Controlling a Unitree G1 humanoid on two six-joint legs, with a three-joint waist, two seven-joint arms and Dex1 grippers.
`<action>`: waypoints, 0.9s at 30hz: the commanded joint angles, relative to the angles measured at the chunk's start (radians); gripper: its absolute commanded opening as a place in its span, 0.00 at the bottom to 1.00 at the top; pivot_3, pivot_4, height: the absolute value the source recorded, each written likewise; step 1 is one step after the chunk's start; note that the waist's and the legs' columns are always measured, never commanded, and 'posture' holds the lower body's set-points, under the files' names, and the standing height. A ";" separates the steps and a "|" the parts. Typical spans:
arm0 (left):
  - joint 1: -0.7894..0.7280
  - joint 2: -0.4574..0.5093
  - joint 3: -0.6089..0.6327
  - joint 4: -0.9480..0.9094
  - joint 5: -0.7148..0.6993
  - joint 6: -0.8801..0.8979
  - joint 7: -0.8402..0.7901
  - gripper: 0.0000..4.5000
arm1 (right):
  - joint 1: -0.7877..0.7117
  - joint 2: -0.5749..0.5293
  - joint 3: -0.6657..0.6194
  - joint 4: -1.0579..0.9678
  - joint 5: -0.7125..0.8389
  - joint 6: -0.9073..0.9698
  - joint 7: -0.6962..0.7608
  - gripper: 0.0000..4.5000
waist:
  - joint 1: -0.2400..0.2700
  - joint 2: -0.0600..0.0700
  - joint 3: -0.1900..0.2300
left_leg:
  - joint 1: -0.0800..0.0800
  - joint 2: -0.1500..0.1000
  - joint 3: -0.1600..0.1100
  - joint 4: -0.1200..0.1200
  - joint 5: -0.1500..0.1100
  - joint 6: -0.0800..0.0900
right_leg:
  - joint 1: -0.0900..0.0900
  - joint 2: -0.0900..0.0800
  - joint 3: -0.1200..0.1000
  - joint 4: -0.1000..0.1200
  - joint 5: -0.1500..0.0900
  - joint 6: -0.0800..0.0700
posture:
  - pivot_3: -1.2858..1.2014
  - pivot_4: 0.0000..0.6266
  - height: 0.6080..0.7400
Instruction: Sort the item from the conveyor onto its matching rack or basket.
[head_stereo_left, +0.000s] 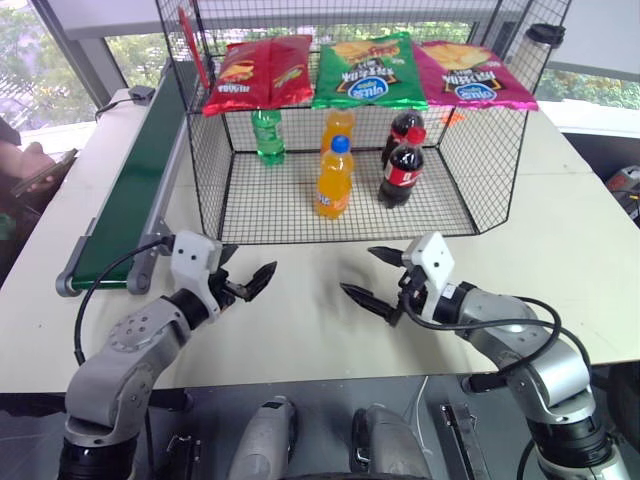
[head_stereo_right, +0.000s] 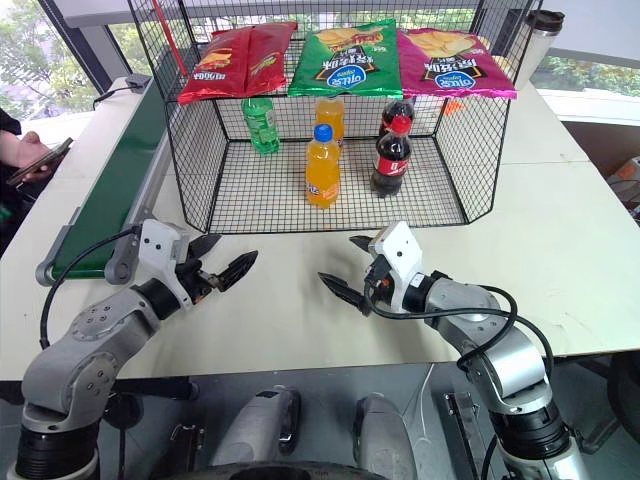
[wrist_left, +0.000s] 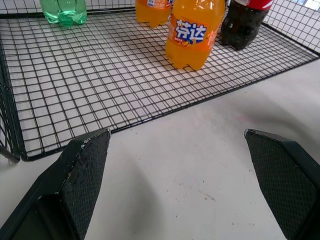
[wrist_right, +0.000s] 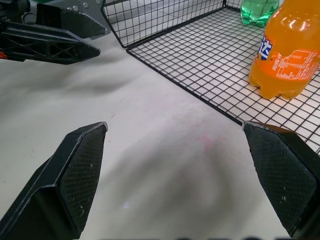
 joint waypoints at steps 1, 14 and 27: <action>0.003 0.006 0.015 -0.029 -0.003 -0.019 -0.001 0.99 | -0.002 0.004 0.000 -0.010 0.001 -0.019 0.004 1.00 | 0.000 0.000 0.000 | 0.000 0.000 0.000 0.000 0.000 0.000 | 0.000 0.000 0.000 0.000 0.000 0.000 | 0.52 0.24 0.99; -0.008 0.004 0.002 -0.024 0.016 -0.021 0.004 0.99 | -0.002 0.002 -0.002 -0.027 0.008 -0.007 -0.003 1.00 | 0.000 0.000 0.000 | 0.000 0.000 0.000 0.000 0.000 0.000 | 0.000 0.000 0.000 0.000 0.000 0.000 | 0.52 0.24 0.99; -0.006 -0.002 -0.006 -0.021 0.048 -0.056 0.014 0.99 | -0.010 0.004 0.001 -0.022 0.009 -0.004 -0.006 1.00 | 0.000 0.000 0.000 | 0.000 0.000 0.000 0.000 0.000 0.000 | 0.000 0.000 0.000 0.000 0.000 0.000 | 0.52 0.24 0.99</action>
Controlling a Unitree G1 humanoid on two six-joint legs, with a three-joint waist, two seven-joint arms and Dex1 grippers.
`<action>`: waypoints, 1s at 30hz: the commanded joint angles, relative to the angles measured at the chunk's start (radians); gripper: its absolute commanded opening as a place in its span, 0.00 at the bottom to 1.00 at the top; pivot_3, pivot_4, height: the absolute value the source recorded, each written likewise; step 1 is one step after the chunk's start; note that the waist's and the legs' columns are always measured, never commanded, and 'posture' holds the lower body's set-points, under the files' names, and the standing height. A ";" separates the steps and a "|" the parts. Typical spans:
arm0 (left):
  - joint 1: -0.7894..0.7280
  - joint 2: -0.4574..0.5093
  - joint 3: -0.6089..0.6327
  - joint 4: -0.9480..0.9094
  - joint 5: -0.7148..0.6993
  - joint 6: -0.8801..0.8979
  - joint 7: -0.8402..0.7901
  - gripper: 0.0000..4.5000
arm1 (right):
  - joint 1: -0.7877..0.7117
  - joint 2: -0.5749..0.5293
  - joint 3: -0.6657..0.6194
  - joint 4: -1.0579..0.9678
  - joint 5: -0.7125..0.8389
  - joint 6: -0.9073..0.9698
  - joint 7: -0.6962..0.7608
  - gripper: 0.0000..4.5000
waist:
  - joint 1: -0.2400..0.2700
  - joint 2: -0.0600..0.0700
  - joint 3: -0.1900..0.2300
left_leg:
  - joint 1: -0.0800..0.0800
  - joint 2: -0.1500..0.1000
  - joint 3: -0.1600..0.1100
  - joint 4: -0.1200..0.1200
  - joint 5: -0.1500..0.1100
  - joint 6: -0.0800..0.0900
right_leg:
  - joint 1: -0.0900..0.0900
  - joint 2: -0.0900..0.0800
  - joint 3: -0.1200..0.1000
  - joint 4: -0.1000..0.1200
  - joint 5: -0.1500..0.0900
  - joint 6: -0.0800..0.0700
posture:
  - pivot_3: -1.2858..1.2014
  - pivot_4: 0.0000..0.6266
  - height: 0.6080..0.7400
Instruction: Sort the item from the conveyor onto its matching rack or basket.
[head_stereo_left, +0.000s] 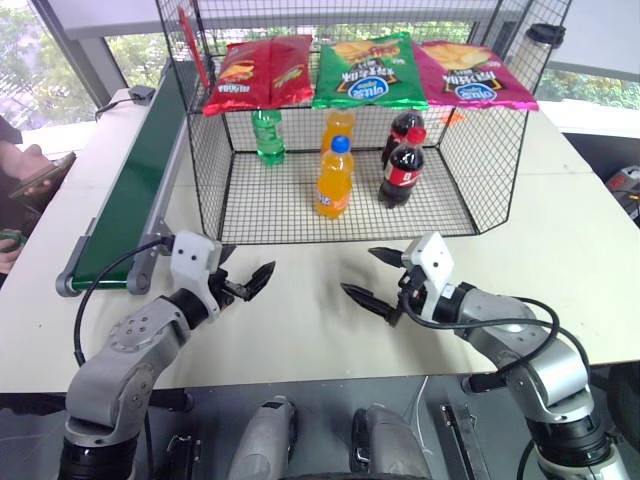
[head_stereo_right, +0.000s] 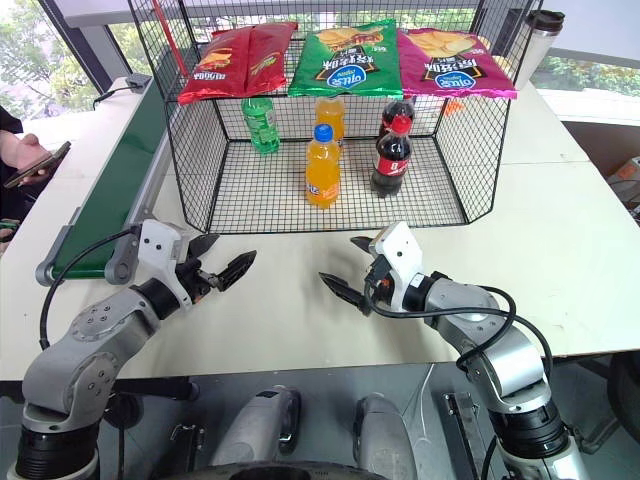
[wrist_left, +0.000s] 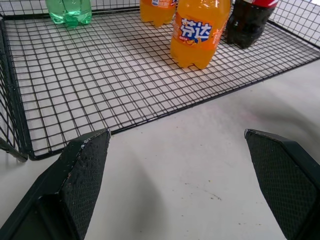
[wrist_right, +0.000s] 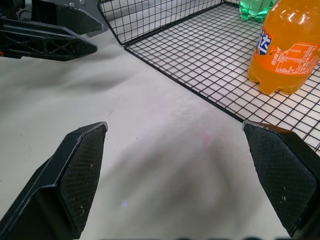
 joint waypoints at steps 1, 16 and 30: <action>-0.003 -0.003 0.001 -0.020 0.015 -0.040 0.002 0.99 | -0.011 0.004 -0.001 -0.028 0.007 -0.008 0.000 1.00 | 0.000 0.000 0.000 | 0.000 0.000 0.000 0.000 0.000 0.000 | 0.000 0.000 0.000 0.000 0.000 0.000 | 0.52 0.24 0.99; -0.001 -0.023 0.012 -0.014 0.026 -0.045 0.022 0.99 | -0.003 0.000 -0.006 -0.023 0.005 -0.015 0.004 1.00 | 0.000 0.000 0.000 | 0.000 0.000 0.000 0.000 0.000 0.000 | 0.000 0.000 0.000 0.000 0.000 0.000 | 0.52 0.24 0.99; 0.009 -0.022 -0.023 0.014 0.101 -0.092 0.020 0.99 | -0.008 0.005 0.001 -0.025 -0.001 -0.012 -0.002 1.00 | 0.001 0.000 0.000 | 0.000 0.000 0.000 0.000 0.000 0.000 | 0.000 0.000 0.000 0.000 0.000 0.000 | 0.52 0.24 0.99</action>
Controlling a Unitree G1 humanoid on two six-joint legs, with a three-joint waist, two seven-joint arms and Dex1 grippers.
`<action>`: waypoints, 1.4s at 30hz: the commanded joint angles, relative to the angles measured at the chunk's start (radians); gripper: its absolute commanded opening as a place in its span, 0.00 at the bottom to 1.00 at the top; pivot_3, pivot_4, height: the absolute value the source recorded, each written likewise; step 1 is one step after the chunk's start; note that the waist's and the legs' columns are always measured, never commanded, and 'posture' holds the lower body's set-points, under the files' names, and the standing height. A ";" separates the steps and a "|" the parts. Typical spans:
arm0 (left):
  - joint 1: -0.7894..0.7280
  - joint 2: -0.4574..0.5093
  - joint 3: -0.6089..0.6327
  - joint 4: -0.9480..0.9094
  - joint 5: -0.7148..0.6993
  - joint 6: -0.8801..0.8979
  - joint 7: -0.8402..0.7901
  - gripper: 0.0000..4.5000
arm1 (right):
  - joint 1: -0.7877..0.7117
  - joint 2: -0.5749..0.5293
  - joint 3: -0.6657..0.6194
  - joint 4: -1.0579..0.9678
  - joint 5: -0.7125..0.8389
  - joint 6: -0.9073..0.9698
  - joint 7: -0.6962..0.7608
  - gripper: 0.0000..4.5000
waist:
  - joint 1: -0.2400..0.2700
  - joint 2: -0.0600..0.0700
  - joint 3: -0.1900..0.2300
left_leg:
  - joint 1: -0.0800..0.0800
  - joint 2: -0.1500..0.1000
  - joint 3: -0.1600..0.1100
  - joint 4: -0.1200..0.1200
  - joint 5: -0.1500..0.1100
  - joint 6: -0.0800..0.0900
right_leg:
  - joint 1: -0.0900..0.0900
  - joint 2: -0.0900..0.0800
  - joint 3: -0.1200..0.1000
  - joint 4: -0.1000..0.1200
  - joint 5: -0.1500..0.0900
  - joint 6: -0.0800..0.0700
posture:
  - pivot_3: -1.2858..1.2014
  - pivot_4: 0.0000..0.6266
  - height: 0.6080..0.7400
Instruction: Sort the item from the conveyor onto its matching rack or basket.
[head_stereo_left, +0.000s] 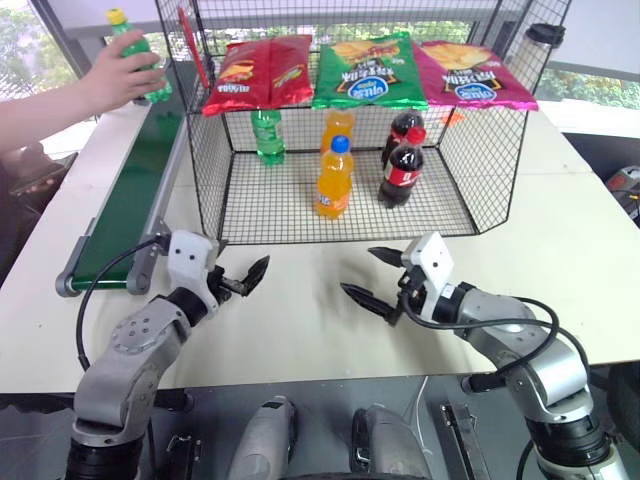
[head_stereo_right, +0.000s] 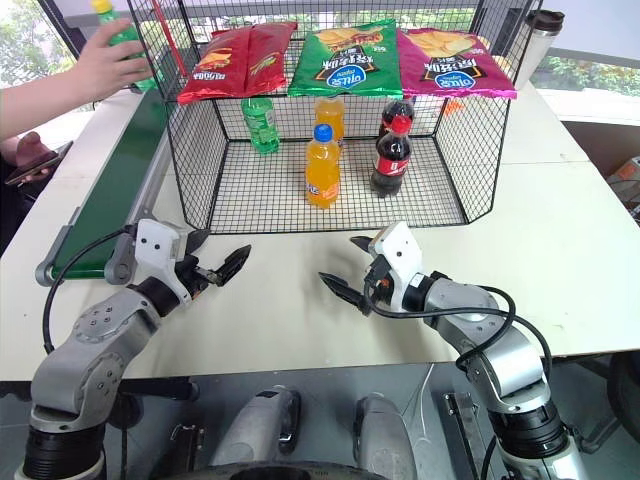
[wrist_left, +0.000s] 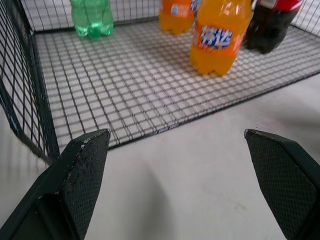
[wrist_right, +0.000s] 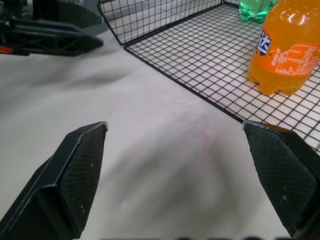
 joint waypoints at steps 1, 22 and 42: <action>-0.002 0.005 -0.004 -0.011 0.022 -0.029 0.001 0.99 | -0.008 0.001 -0.003 -0.026 0.005 -0.008 0.000 1.00 | 0.000 0.000 0.000 | 0.000 0.000 0.000 0.000 0.000 0.000 | 0.000 0.000 0.000 0.000 0.000 0.000 | 0.52 0.24 0.99; -0.015 0.021 0.100 -0.094 -0.003 0.032 0.056 0.99 | -0.002 -0.028 -0.050 -0.026 0.037 -0.022 0.042 1.00 | 0.000 0.000 0.000 | 0.000 0.000 0.000 0.000 0.000 0.000 | 0.000 0.000 0.000 0.000 0.000 0.000 | 0.52 0.24 0.99; -0.082 0.038 0.457 0.058 -0.044 0.060 0.214 0.99 | -0.067 -0.005 -0.001 -0.054 0.064 -0.045 0.081 1.00 | -0.002 0.000 0.000 | 0.000 0.000 0.000 0.000 0.000 0.000 | 0.000 0.001 0.000 0.000 0.000 0.000 | 0.52 0.24 0.99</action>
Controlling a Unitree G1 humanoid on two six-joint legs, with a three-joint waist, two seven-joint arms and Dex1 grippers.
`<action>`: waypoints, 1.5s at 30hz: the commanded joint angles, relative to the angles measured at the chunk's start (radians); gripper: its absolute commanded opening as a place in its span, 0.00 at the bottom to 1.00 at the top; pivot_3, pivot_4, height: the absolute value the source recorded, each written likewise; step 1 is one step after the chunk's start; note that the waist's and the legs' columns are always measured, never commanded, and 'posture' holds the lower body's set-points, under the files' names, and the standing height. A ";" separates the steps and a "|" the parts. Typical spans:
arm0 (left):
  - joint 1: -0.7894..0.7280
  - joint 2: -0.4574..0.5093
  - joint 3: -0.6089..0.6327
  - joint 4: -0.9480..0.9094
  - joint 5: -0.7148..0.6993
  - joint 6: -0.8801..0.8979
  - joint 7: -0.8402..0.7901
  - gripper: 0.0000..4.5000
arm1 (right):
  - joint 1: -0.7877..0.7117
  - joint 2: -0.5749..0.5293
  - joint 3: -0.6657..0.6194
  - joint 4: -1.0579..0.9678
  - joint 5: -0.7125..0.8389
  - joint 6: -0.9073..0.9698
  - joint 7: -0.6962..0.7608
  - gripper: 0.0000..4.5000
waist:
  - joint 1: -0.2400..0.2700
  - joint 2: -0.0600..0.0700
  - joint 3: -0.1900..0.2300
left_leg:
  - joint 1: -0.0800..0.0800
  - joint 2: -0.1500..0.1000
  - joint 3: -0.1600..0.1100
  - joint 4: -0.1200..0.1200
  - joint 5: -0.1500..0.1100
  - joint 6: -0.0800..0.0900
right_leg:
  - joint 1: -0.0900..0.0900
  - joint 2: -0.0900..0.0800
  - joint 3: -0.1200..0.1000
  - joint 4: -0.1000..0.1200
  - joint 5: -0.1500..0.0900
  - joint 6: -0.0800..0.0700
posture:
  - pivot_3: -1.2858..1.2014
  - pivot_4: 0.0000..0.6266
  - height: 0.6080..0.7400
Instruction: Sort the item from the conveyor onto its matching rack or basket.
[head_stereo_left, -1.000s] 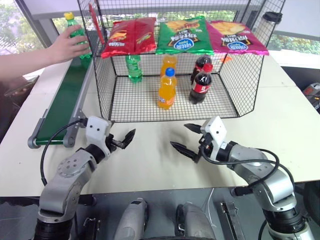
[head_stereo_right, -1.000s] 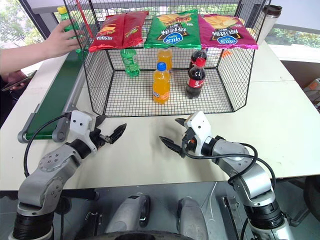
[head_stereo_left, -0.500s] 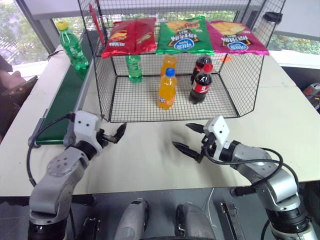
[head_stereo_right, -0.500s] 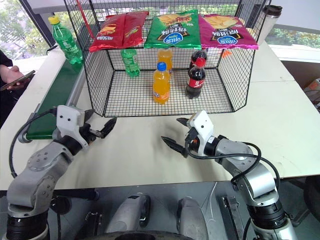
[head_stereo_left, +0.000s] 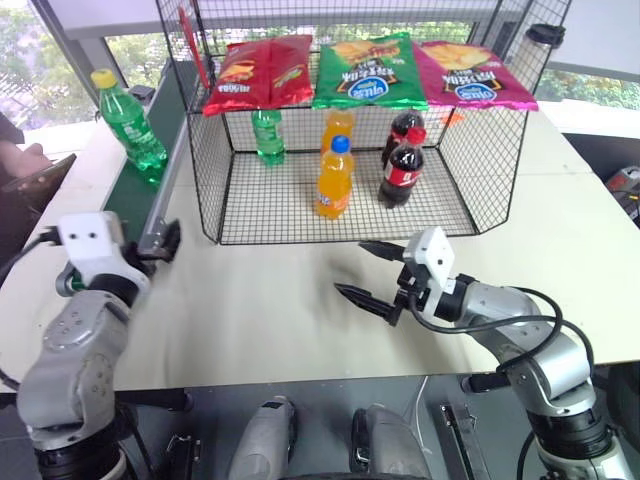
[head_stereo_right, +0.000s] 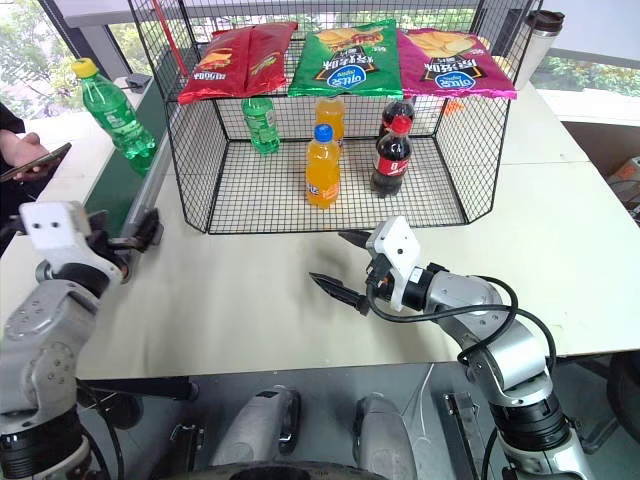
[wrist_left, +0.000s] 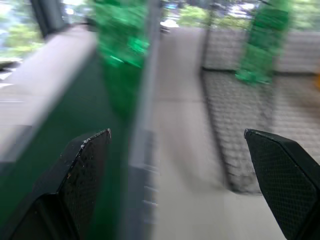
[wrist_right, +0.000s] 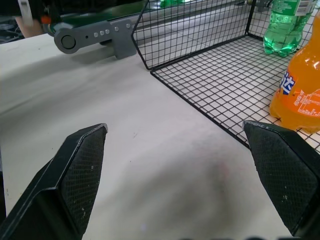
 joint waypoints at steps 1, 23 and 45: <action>-0.006 0.064 0.051 0.038 0.013 -0.041 -0.029 0.99 | -0.035 0.008 0.004 -0.054 0.021 0.014 -0.012 1.00 | -0.001 0.000 0.000 | 0.000 0.000 0.000 0.000 0.000 0.000 | 0.000 0.000 0.000 0.000 0.000 0.000 | 0.52 0.24 0.99; -0.055 0.160 0.006 0.205 0.063 -0.165 -0.115 0.99 | -0.024 -0.038 0.040 -0.078 0.012 -0.005 0.035 1.00 | 0.001 0.000 0.000 | 0.000 0.000 0.000 -0.001 0.000 0.000 | 0.000 -0.001 0.000 -0.001 0.000 0.000 | 0.52 0.24 0.99; -0.014 0.223 0.052 0.070 -0.218 0.002 -0.298 0.61 | -0.011 -0.046 0.023 -0.079 0.017 0.001 0.026 1.00 | 0.000 -0.001 0.000 | 0.000 0.000 0.000 0.000 0.000 0.000 | 0.000 -0.002 0.000 -0.002 0.000 0.000 | 0.52 0.24 0.99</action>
